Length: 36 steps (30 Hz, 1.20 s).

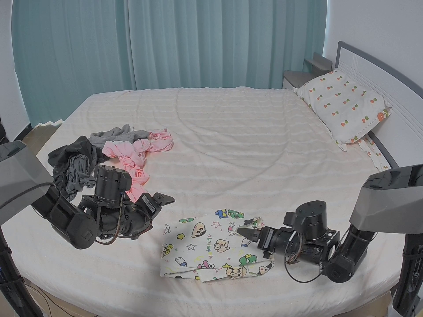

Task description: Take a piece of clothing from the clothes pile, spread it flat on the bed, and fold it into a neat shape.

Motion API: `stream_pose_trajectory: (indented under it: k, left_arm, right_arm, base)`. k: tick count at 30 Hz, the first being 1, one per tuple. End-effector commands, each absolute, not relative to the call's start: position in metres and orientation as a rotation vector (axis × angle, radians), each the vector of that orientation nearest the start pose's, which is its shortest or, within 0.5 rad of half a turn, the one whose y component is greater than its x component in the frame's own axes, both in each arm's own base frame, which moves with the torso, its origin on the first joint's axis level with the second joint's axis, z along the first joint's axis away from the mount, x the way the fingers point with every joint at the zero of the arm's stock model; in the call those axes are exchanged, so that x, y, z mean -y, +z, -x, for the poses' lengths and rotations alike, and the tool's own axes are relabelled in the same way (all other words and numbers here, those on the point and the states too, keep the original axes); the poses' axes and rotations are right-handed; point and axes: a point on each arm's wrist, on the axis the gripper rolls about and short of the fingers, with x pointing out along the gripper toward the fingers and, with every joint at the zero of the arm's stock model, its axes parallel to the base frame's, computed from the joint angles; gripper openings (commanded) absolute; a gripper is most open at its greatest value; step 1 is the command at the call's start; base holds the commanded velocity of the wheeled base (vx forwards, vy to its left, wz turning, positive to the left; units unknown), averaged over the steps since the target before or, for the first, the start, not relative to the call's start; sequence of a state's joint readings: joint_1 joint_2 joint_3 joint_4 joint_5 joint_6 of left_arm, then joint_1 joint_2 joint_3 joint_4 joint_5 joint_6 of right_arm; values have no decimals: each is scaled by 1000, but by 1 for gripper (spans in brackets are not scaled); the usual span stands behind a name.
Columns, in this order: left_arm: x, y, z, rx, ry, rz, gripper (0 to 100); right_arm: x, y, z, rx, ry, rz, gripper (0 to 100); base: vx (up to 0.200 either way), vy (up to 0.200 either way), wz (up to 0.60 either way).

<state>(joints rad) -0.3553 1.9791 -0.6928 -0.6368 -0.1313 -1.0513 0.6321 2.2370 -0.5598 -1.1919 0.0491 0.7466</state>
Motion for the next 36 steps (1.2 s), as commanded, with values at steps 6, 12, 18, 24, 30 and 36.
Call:
stream_pose_trajectory:
  k: [6,12,18,24,30,36]
  left_arm:
    - [116,65,-301,-837,-77,932,100]
    - [117,63,-301,-845,-75,924,100]
    - [116,60,-299,-849,-64,921,100]
    - [116,59,-299,-854,-59,919,100]
    - [117,56,-300,-858,-55,915,100]
    - [116,56,-300,-858,-53,916,100]
  right_arm:
    - [-232,-12,-259,-753,525,-512,100]
    - [-248,-28,-268,-792,517,-486,100]
    - [-260,-19,-302,-713,489,-521,100]
    - [-250,-19,-349,-614,416,-547,100]
    - [-217,-15,-387,-504,278,-570,100]
    - [-201,-16,-395,-484,222,-574,100]
  base:
    - [0,0,0]
    - [0,0,0]
    - [0,0,0]
    - [0,0,0]
    - [0,0,0]
    - [0,0,0]
